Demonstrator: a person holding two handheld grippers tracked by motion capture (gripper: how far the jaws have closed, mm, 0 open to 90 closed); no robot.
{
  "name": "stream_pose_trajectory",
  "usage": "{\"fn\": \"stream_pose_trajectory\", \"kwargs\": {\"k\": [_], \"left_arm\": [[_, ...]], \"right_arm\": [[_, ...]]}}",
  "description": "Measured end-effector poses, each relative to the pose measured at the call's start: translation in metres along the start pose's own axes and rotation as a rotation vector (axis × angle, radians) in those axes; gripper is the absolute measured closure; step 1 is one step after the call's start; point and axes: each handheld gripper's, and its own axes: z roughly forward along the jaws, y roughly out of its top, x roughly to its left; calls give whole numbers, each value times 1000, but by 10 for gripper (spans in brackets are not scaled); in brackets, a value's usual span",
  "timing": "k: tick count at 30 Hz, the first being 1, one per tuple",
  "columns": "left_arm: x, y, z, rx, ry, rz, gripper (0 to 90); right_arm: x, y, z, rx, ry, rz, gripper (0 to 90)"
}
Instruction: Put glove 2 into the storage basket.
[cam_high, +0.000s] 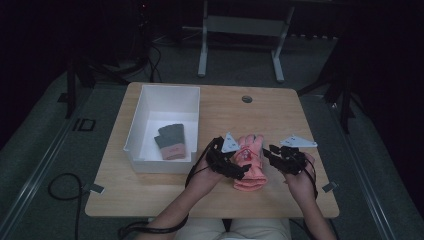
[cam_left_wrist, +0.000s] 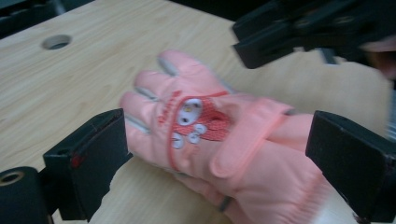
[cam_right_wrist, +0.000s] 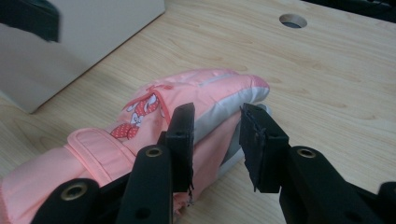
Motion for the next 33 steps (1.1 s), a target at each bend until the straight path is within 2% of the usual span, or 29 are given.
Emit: {"fn": "stream_pose_trajectory", "kwargs": {"k": [2, 3, 5, 9, 12, 15, 16, 19, 21, 23, 25, 26, 27, 28, 29, 30, 31, 32, 33], "left_arm": [[2, 0, 4, 8, 19, -7, 83], [3, 0, 5, 14, 32, -13, 123], [8, -1, 9, 39, 42, -36, 143], [15, -7, 16, 76, 51, -78, 198], [22, -13, 23, 101, 43, -121, 213], [27, -15, 28, 96, 48, -154, 205], [30, -16, 31, 96, 32, -176, 202], [33, -16, 40, 126, 23, -209, 212], [36, -18, 46, 154, -1, -246, 214], [39, -20, 52, 188, -14, -264, 214], [43, -23, 58, 213, -30, -291, 214], [44, -25, 62, 225, -45, -296, 218], [46, -28, 68, 246, -70, -325, 241], [48, -30, 73, 261, -84, -332, 246], [49, -32, 78, 266, -106, -357, 253], [51, -33, 81, 267, -136, -386, 283], [52, -33, 84, 265, -162, -392, 317], [52, -33, 84, 265, -162, -392, 397], [52, -33, 86, 260, -196, -399, 397]], "right_arm": [[1, 2, 0, -12, 3, -3, 646], [2, 3, 0, -17, 3, -7, 639], [3, 4, 1, -17, 12, -11, 636], [7, 5, 7, 11, 46, -24, 614], [8, 3, 13, 25, 71, 1, 578], [5, 3, 21, 27, 70, 42, 521], [3, 3, 24, 31, 65, 58, 511], [-1, -2, 32, 59, 56, 88, 473], [-4, -8, 37, 82, 60, 93, 449], [-7, -14, 42, 116, 78, 97, 424], [-9, -18, 48, 143, 81, 85, 420], [-10, -19, 50, 152, 87, 78, 418], [-11, -21, 52, 165, 88, 71, 419], [-12, -22, 55, 176, 96, 69, 420], [-13, -24, 57, 181, 108, 67, 424], [-14, -25, 59, 185, 115, 70, 452], [-15, -27, 61, 188, 138, 79, 517], [-15, -27, 61, 188, 138, 79, 517], [-15, -28, 61, 188, 153, 86, 548]]}}
